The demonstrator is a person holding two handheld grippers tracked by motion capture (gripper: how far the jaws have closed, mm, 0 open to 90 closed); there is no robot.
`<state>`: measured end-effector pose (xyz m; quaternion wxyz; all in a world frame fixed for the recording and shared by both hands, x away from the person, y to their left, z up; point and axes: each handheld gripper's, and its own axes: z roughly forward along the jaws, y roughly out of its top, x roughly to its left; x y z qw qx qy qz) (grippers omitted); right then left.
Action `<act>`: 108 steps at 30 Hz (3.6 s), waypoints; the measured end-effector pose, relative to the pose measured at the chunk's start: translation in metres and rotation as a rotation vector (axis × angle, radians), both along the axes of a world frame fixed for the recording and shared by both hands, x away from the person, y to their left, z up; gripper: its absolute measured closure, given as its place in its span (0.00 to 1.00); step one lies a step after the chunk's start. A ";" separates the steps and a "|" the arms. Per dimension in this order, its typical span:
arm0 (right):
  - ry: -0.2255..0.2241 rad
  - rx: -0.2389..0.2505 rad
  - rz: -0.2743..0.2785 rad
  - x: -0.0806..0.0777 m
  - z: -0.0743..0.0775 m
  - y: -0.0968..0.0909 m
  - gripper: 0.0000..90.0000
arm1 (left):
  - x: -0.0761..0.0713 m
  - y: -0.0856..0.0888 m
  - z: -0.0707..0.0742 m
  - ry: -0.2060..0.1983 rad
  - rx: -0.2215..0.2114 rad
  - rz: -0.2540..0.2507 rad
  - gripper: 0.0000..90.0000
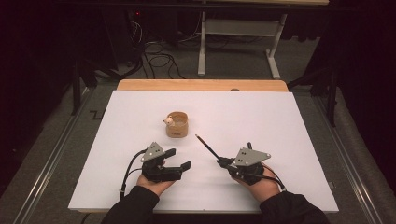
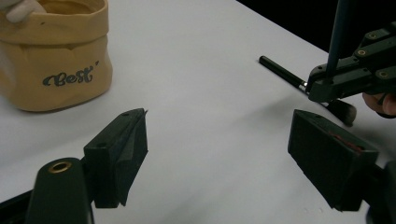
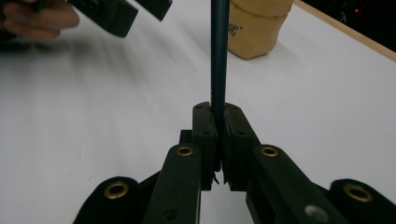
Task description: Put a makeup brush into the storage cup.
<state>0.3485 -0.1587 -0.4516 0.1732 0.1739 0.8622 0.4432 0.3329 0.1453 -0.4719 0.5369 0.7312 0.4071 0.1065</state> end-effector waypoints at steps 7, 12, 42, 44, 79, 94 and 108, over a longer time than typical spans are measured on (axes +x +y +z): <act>-0.035 0.056 -0.032 0.000 0.014 0.012 0.96 | 0.001 0.000 0.002 -0.027 -0.022 0.007 0.25; -0.051 0.072 -0.057 0.002 0.019 0.016 0.96 | 0.002 -0.001 0.002 -0.036 -0.018 0.007 0.26; -0.030 0.147 -0.121 0.000 0.004 -0.003 0.96 | 0.003 -0.020 0.026 -0.089 -0.001 -0.049 0.25; -0.032 0.150 -0.121 0.000 0.004 -0.003 0.96 | 0.001 -0.021 0.031 -0.102 0.004 -0.062 0.24; -0.028 0.139 -0.085 -0.007 0.001 0.006 0.96 | 0.005 -0.047 0.040 -0.136 -0.105 -0.139 0.25; -0.036 0.117 -0.037 -0.013 -0.003 0.016 0.96 | 0.005 -0.037 0.039 -0.127 -0.206 -0.146 0.50; -0.024 0.105 -0.021 -0.015 -0.005 0.021 0.96 | 0.009 -0.030 0.035 -0.086 -0.277 -0.155 0.73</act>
